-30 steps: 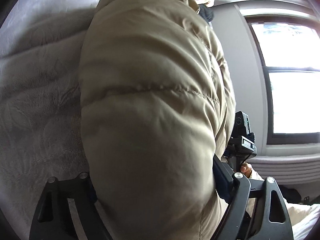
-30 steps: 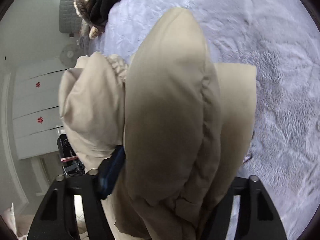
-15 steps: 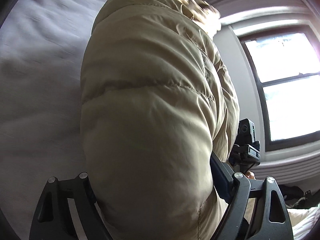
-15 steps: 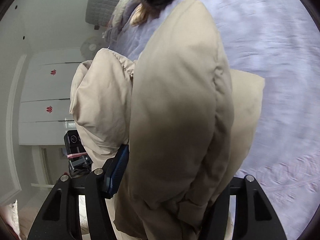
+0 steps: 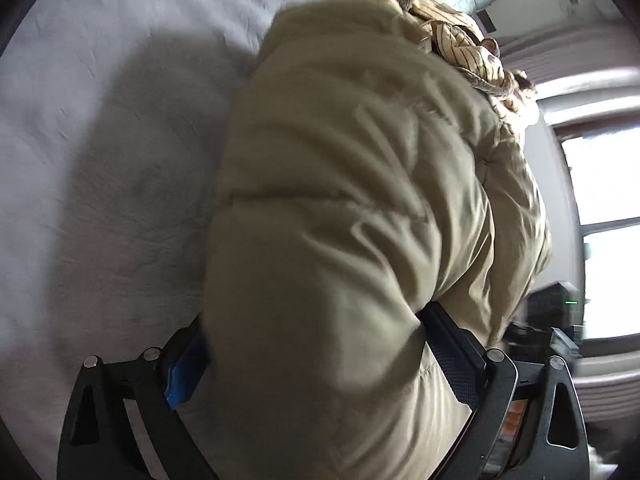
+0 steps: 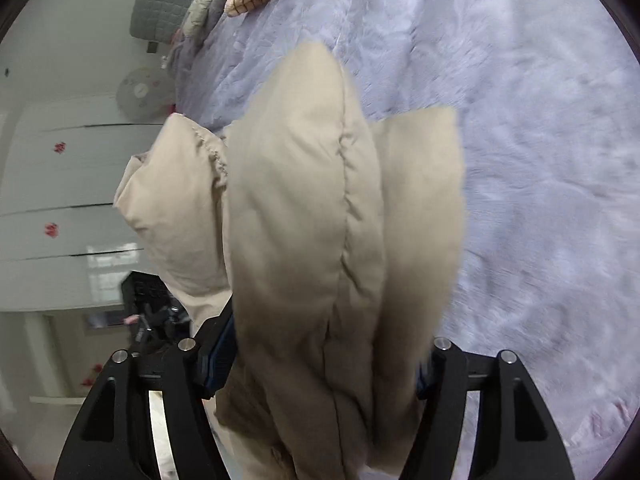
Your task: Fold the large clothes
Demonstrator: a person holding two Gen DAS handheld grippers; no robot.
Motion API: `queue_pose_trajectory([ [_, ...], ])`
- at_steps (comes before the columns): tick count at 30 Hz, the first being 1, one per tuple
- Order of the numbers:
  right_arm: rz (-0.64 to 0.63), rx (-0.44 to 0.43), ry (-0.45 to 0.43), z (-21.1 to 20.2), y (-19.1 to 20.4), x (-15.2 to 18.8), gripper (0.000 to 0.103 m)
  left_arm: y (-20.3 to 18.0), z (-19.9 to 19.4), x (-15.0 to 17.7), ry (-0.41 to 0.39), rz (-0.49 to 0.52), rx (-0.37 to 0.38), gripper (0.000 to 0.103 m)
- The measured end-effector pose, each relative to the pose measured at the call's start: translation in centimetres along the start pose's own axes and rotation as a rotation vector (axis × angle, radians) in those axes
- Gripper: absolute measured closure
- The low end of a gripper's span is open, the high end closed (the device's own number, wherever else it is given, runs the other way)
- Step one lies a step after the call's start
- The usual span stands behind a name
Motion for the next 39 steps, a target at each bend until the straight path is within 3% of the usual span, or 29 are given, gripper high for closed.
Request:
queue_pose_trajectory([
  [3, -0.041, 0.08, -0.101, -5.0, 0.7, 0.0, 0.034, -0.7, -3.3, -1.3, -0.094, 0.095, -0.151, 0.005],
  [5, -0.066, 0.038, -0.136, -7.0, 2.0, 0.8, 0.04, -1.4, -5.5, -2.6, -0.164, 0.153, -0.199, 0.012],
  [7, -0.098, -0.024, -0.113, -7.4, 3.5, 1.4, 0.04, -1.9, -6.5, -3.9, -0.193, 0.179, -0.197, 0.018],
  [10, -0.125, -0.012, -0.09, -5.9, 4.0, 1.2, 0.04, -3.2, -6.9, -6.1, -0.223, 0.205, -0.168, 0.018],
  [15, 0.048, -0.041, -0.021, -0.3, 2.3, -2.2, 0.042, -6.9, -4.8, -7.0, -0.228, 0.241, -0.191, 0.018],
  [16, 0.054, -0.051, -0.009, 0.7, 2.7, -2.3, 0.049, -6.9, -4.2, -6.8, -0.221, 0.243, -0.204, 0.018],
  [17, 0.041, -0.06, 0.004, 1.3, 3.6, -2.7, 0.082, -7.1, -3.4, -6.9, -0.218, 0.241, -0.223, 0.018],
  [18, 0.005, -0.047, -0.003, 1.3, 4.7, -2.9, 0.094, -7.2, -3.0, -6.8, -0.222, 0.241, -0.244, 0.018],
  [20, -0.123, 0.034, -0.034, 0.2, 6.5, -2.6, 0.098, -7.3, -2.6, -7.0, -0.232, 0.246, -0.268, 0.018],
  [22, -0.226, 0.15, -0.042, -0.5, 7.4, -1.9, 0.098, -7.8, -1.8, -7.2, -0.234, 0.253, -0.299, 0.018],
  [24, -0.24, 0.21, -0.021, -0.8, 6.2, -1.6, 0.098, -8.4, -0.3, -7.4, -0.225, 0.279, -0.332, 0.018],
  [27, -0.126, 0.073, -0.059, -3.3, 4.6, -1.8, 0.093, -9.3, 1.4, -7.2, -0.225, 0.326, -0.393, 0.018],
  [29, -0.083, -0.035, -0.1, -5.3, 4.2, -2.0, 0.09, -9.0, 1.4, -7.2, -0.228, 0.321, -0.38, 0.018],
  [30, -0.081, -0.067, -0.099, -5.5, 4.4, -2.3, 0.079, -8.7, 1.2, -7.2, -0.227, 0.312, -0.365, 0.018],
  [32, -0.1, -0.057, -0.082, -4.6, 4.6, -3.3, 0.072, -7.8, 0.9, -7.4, -0.223, 0.288, -0.345, 0.018],
  [36, -0.103, 0.015, -0.007, -1.0, 4.2, -5.4, 0.072, -6.8, 0.7, -7.8, -0.217, 0.253, -0.332, 0.018],
  [39, -0.044, -0.065, 0.045, 0.7, 3.7, -5.7, 0.072, -6.3, 1.0, -7.8, -0.213, 0.248, -0.334, 0.018],
])
Point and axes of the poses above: each gripper's, at about its wrist camera, not at the fingertips, and z roughly the way its jaws point, y to its left, x to its underside, the point moved 2 cm from there along z, roughly the way its jaws point, and after that the axes turned 4 degrees about -y, right-handed, at the moved point
